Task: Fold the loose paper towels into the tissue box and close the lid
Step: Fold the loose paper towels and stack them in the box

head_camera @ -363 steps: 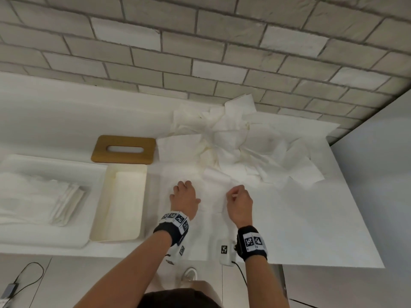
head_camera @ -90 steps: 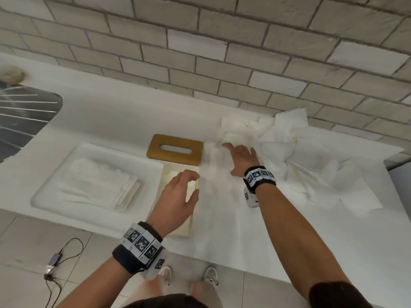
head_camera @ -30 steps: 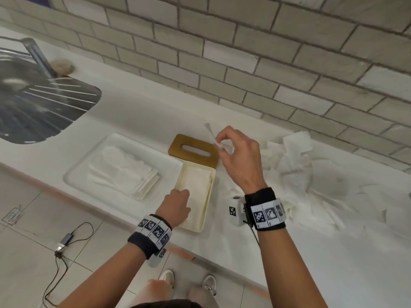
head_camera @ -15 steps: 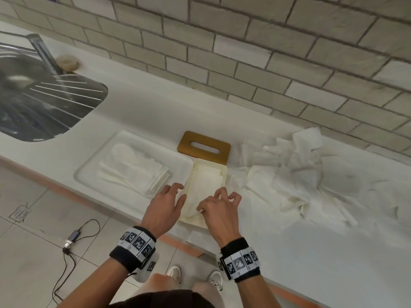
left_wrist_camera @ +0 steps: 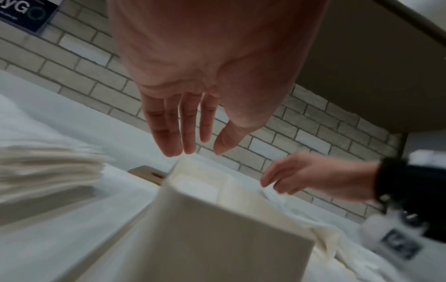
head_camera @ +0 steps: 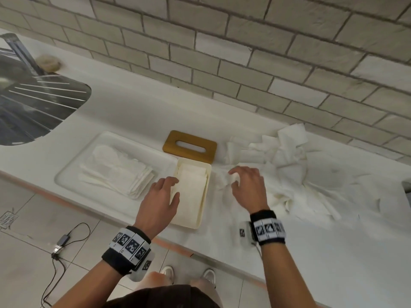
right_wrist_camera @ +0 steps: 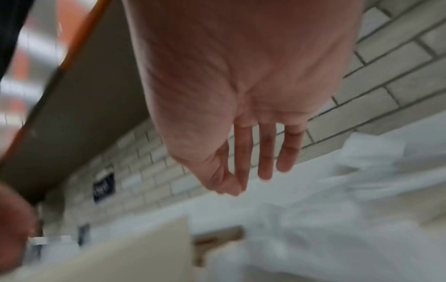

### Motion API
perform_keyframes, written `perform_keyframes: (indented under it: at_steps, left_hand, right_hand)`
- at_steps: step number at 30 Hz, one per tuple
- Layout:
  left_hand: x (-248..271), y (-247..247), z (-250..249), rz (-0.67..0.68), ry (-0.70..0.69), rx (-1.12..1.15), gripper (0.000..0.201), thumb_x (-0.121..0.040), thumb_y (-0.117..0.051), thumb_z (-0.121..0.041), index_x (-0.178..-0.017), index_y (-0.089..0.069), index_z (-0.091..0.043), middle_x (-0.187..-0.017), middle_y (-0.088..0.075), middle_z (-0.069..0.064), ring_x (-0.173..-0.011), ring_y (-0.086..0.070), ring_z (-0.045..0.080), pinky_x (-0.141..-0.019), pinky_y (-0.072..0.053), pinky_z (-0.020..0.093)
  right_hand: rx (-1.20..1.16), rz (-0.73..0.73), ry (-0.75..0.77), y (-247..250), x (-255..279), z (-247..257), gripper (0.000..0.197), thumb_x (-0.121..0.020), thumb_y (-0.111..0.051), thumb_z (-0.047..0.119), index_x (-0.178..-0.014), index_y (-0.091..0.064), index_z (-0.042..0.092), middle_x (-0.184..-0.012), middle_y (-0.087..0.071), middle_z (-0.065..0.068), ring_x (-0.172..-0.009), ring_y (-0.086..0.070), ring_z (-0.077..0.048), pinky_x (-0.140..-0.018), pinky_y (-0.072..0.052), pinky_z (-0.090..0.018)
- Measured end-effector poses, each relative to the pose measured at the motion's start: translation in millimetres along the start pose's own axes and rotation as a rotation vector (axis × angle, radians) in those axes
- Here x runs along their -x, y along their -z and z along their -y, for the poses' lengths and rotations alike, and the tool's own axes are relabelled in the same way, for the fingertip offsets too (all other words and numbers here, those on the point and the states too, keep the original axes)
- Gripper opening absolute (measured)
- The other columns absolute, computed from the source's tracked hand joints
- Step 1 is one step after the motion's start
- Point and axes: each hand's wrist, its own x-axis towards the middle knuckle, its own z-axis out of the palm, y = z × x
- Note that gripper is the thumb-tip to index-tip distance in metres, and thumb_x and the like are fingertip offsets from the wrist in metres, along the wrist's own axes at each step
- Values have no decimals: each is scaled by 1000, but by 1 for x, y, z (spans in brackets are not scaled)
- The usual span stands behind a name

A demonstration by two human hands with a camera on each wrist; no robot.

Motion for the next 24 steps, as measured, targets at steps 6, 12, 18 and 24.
perform_keyframes:
  at_steps: [6,12,18,24]
  left_hand:
    - [-4,-14,-54,14,-123,54,24,-103,-62,-25,-126,-63,-25,-119,-66,-7,-111,-62,17,-82,-59,40]
    - [-12,-29,-87,76,-184,110,25,-108,-52,-42,-119,-67,-26,-116,-67,-12,-109,-59,12,-90,-53,35]
    - [-31,-21,-122,127,-63,358,75,-104,-14,-75,-106,-69,-24,-98,-73,-7,-94,-68,11,-89,-55,43]
    - [-54,3,-138,-10,87,885,42,-107,-50,-57,-134,-59,-25,-121,-76,-6,-111,-74,14,-91,-61,37]
  right_hand:
    - [404,440,122,-2,-51,-77,57,-84,-78,26,-135,-61,44,-171,-21,-1,-164,3,-37,-132,-7,-54]
    - [27,105,299,48,-47,-72,31,-86,-85,44,-88,-66,20,-135,-51,8,-135,-44,-20,-110,-42,-39]
    - [-811,35,142,120,-10,-17,26,-100,-79,29,-123,-70,20,-117,-78,5,-109,-75,-13,-93,-61,-37]
    - [-1040,131,5,86,34,26,69,-101,-75,14,-155,-37,33,-133,-69,24,-120,-71,-9,-104,-60,-45]
